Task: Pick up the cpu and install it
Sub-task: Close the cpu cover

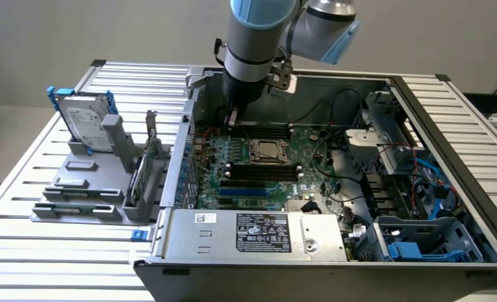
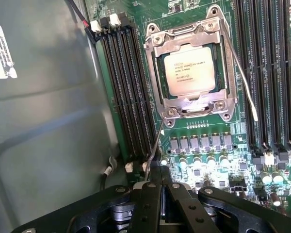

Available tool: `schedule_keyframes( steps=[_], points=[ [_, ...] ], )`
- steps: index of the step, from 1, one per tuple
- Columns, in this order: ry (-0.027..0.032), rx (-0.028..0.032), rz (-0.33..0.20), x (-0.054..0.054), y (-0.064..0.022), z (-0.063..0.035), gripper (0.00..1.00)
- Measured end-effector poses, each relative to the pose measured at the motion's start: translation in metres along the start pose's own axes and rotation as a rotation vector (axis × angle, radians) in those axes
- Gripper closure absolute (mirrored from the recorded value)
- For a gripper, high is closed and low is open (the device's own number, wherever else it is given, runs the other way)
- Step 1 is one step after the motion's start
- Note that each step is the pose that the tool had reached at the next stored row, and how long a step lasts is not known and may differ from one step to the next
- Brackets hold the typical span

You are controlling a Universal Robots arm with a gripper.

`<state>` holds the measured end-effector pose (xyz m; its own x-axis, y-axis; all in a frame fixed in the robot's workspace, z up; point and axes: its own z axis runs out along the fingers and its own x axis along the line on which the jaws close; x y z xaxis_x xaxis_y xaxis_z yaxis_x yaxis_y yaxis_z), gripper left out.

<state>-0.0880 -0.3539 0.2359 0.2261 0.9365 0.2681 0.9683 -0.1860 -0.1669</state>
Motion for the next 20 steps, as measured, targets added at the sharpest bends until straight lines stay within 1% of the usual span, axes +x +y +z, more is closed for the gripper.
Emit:
schedule_keyframes(
  steps=[5, 8, 11, 13, 16, 18, 20],
  points=[
    [0.0131, -0.0088, 0.036, 0.0001, -0.0018, -0.0015, 0.89],
    [0.0194, -0.0135, 0.055, 0.0001, -0.0030, -0.0021, 0.89],
    [0.0241, -0.0198, 0.078, -0.0002, -0.0042, -0.0021, 0.89],
    [0.0263, -0.0234, 0.090, -0.0003, -0.0048, -0.0020, 0.89],
    [0.0284, -0.0266, 0.101, 0.0000, -0.0049, -0.0018, 0.89],
    [0.0286, -0.0276, 0.104, 0.0009, -0.0051, -0.0016, 0.89],
    [0.0276, -0.0280, 0.105, 0.0023, -0.0052, -0.0011, 0.89]
  ],
)
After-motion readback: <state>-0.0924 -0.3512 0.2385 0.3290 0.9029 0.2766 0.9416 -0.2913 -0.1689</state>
